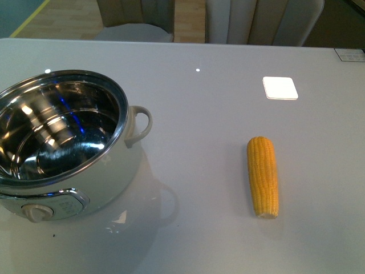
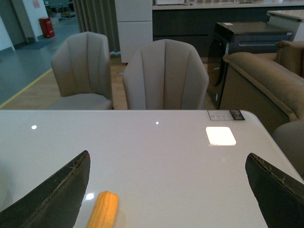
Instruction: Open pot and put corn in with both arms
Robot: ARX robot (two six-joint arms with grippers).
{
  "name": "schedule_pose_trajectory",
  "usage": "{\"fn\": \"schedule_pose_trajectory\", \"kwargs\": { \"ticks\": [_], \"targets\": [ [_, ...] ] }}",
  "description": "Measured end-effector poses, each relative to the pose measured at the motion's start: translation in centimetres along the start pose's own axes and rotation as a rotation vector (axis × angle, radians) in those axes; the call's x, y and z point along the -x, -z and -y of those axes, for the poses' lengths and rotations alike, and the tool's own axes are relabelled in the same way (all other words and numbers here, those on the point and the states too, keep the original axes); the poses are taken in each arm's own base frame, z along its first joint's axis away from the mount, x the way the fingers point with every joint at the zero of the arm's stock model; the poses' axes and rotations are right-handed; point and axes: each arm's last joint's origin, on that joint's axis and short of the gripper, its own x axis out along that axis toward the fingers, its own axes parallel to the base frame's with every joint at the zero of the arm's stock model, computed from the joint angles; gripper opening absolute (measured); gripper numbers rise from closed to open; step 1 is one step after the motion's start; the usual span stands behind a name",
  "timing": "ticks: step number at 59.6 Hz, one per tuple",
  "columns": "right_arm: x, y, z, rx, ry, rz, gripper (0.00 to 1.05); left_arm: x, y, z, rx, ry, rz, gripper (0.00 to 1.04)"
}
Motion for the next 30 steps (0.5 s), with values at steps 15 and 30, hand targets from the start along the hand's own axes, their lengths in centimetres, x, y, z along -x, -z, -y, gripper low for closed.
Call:
{"fn": "schedule_pose_trajectory", "kwargs": {
  "ticks": [15, 30],
  "targets": [
    [0.0, 0.0, 0.0, 0.0, 0.0, 0.0, 0.96, 2.9, 2.2, 1.6, -0.007, 0.067, -0.065, 0.98],
    [0.0, 0.0, 0.0, 0.0, 0.0, 0.0, 0.96, 4.3, 5.6, 2.6, -0.061, 0.149, -0.155, 0.98]
  ]
}}
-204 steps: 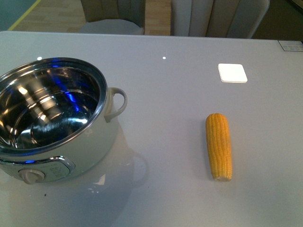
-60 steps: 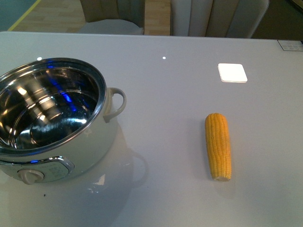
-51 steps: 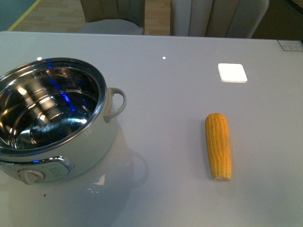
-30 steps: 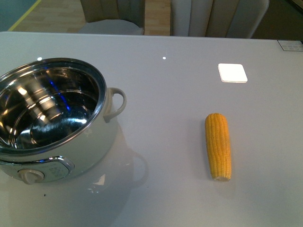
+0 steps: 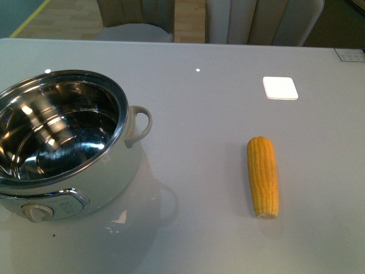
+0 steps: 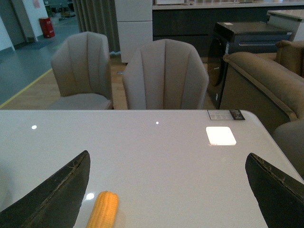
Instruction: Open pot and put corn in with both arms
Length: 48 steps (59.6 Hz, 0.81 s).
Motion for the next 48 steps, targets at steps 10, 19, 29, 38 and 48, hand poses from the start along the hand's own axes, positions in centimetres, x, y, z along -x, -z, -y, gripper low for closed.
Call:
{"fn": "schedule_pose_trajectory", "kwargs": {
  "ticks": [10, 19, 29, 38, 48],
  "targets": [
    [0.0, 0.0, 0.0, 0.0, 0.0, 0.0, 0.96, -0.3, 2.1, -0.4, -0.024, -0.025, -0.058, 0.98],
    [0.0, 0.0, 0.0, 0.0, 0.0, 0.0, 0.96, -0.3, 2.8, -0.6, -0.031, -0.033, -0.09, 0.98],
    [0.0, 0.0, 0.0, 0.0, 0.0, 0.002, 0.96, 0.3, 2.6, 0.4, -0.189, 0.025, 0.149, 0.7],
    [0.0, 0.0, 0.0, 0.0, 0.0, 0.001, 0.96, 1.3, 1.6, 1.0, -0.227, 0.045, 0.193, 0.43],
    [0.0, 0.0, 0.0, 0.0, 0.0, 0.001, 0.96, 2.4, 1.2, 1.1, -0.235, 0.046, 0.199, 0.13]
  ]
}}
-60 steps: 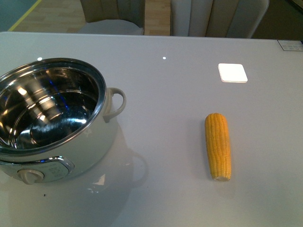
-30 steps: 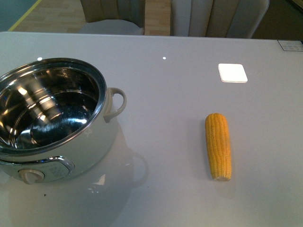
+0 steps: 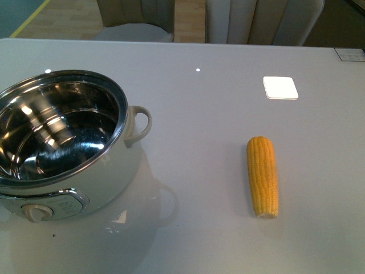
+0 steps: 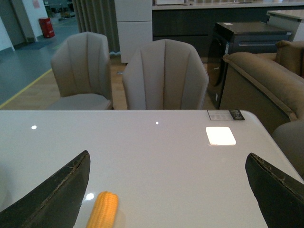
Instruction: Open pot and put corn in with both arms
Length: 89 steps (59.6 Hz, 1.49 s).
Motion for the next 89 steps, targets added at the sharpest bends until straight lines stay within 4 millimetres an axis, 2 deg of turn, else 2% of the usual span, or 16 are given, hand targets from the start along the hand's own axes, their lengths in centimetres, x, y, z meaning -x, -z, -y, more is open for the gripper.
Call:
{"fn": "schedule_pose_trajectory", "kwargs": {
  "ticks": [4, 28, 68, 77, 89],
  "targets": [
    [0.0, 0.0, 0.0, 0.0, 0.0, 0.0, 0.96, 0.6, -0.1, 0.0, 0.001, 0.0, -0.019, 0.03],
    [0.0, 0.0, 0.0, 0.0, 0.0, 0.0, 0.96, 2.4, -0.7, 0.0, -0.003, 0.0, -0.009, 0.03],
    [0.0, 0.0, 0.0, 0.0, 0.0, 0.0, 0.96, 3.8, -0.7, 0.0, -0.004, 0.0, -0.008, 0.03],
    [0.0, 0.0, 0.0, 0.0, 0.0, 0.0, 0.96, 4.9, -0.5, 0.0, -0.004, 0.0, -0.017, 0.03],
    [0.0, 0.0, 0.0, 0.0, 0.0, 0.0, 0.96, 4.9, -0.5, 0.0, -0.004, 0.0, -0.013, 0.03]
  ]
}}
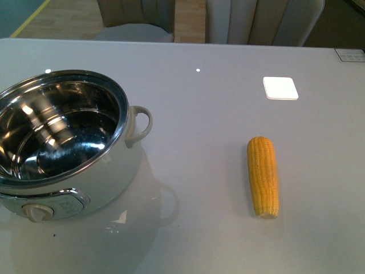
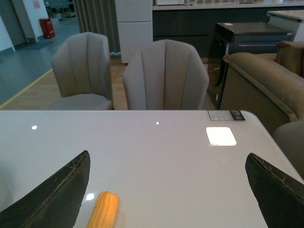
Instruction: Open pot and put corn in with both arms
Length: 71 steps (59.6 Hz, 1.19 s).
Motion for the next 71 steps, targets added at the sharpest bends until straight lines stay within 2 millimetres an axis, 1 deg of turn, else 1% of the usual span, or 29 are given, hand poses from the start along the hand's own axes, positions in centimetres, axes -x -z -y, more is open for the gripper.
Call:
{"fn": "schedule_pose_trajectory", "kwargs": {
  "ticks": [6, 7, 8, 10, 14, 20, 21, 26, 27, 30, 31, 36, 37, 38, 42, 57, 59, 61, 62, 63, 66, 69, 71],
  "targets": [
    [0.0, 0.0, 0.0, 0.0, 0.0, 0.0, 0.96, 0.0, 0.0, 0.0, 0.0, 0.0, 0.0, 0.03],
    [0.0, 0.0, 0.0, 0.0, 0.0, 0.0, 0.96, 0.0, 0.0, 0.0, 0.0, 0.0, 0.0, 0.05],
    [0.0, 0.0, 0.0, 0.0, 0.0, 0.0, 0.96, 0.0, 0.0, 0.0, 0.0, 0.0, 0.0, 0.1],
    [0.0, 0.0, 0.0, 0.0, 0.0, 0.0, 0.96, 0.0, 0.0, 0.0, 0.0, 0.0, 0.0, 0.17],
    [0.0, 0.0, 0.0, 0.0, 0.0, 0.0, 0.96, 0.0, 0.0, 0.0, 0.0, 0.0, 0.0, 0.28],
    [0.0, 0.0, 0.0, 0.0, 0.0, 0.0, 0.96, 0.0, 0.0, 0.0, 0.0, 0.0, 0.0, 0.49],
    [0.0, 0.0, 0.0, 0.0, 0.0, 0.0, 0.96, 0.0, 0.0, 0.0, 0.0, 0.0, 0.0, 0.51],
    [0.0, 0.0, 0.0, 0.0, 0.0, 0.0, 0.96, 0.0, 0.0, 0.0, 0.0, 0.0, 0.0, 0.67],
    [0.0, 0.0, 0.0, 0.0, 0.0, 0.0, 0.96, 0.0, 0.0, 0.0, 0.0, 0.0, 0.0, 0.69],
    [0.0, 0.0, 0.0, 0.0, 0.0, 0.0, 0.96, 0.0, 0.0, 0.0, 0.0, 0.0, 0.0, 0.79],
    [0.0, 0.0, 0.0, 0.0, 0.0, 0.0, 0.96, 0.0, 0.0, 0.0, 0.0, 0.0, 0.0, 0.81],
    [0.0, 0.0, 0.0, 0.0, 0.0, 0.0, 0.96, 0.0, 0.0, 0.0, 0.0, 0.0, 0.0, 0.97],
    [0.0, 0.0, 0.0, 0.0, 0.0, 0.0, 0.96, 0.0, 0.0, 0.0, 0.0, 0.0, 0.0, 0.98],
    [0.0, 0.0, 0.0, 0.0, 0.0, 0.0, 0.96, 0.0, 0.0, 0.0, -0.002, 0.0, 0.0, 0.99],
    [0.0, 0.0, 0.0, 0.0, 0.0, 0.0, 0.96, 0.0, 0.0, 0.0, -0.002, 0.0, 0.0, 0.97],
    [0.0, 0.0, 0.0, -0.003, -0.003, -0.005, 0.96, 0.0, 0.0, 0.0, -0.002, 0.0, 0.0, 0.98],
    [-0.1, 0.1, 0.0, -0.024, -0.024, -0.077, 0.96, 0.0, 0.0, 0.0, -0.002, 0.0, 0.0, 0.98],
    [-0.1, 0.0, 0.0, -0.119, -0.048, -0.31, 0.96, 0.0, 0.0, 0.0, -0.002, 0.0, 0.0, 0.98],
    [-0.2, 0.0, 0.0, -0.14, -0.045, -0.367, 0.96, 0.0, 0.0, 0.0, -0.002, 0.0, 0.0, 0.98],
    [-0.2, 0.0, 0.0, -0.181, -0.035, -0.476, 0.96, 0.0, 0.0, 0.0, -0.002, 0.002, 0.0, 0.98],
    [-0.3, 0.4, 0.1, -0.254, 0.01, -0.69, 0.96, 0.0, 0.0, 0.0, -0.002, 0.0, 0.0, 0.98],
    [-0.2, 1.0, 0.3, -0.296, 0.05, -0.81, 0.96, 0.0, 0.0, 0.0, -0.002, 0.0, 0.0, 0.98],
    [-0.2, 1.2, 0.4, -0.309, 0.064, -0.837, 0.96, 0.0, 0.0, 0.0, -0.002, 0.0, 0.0, 0.98]
  ]
}}
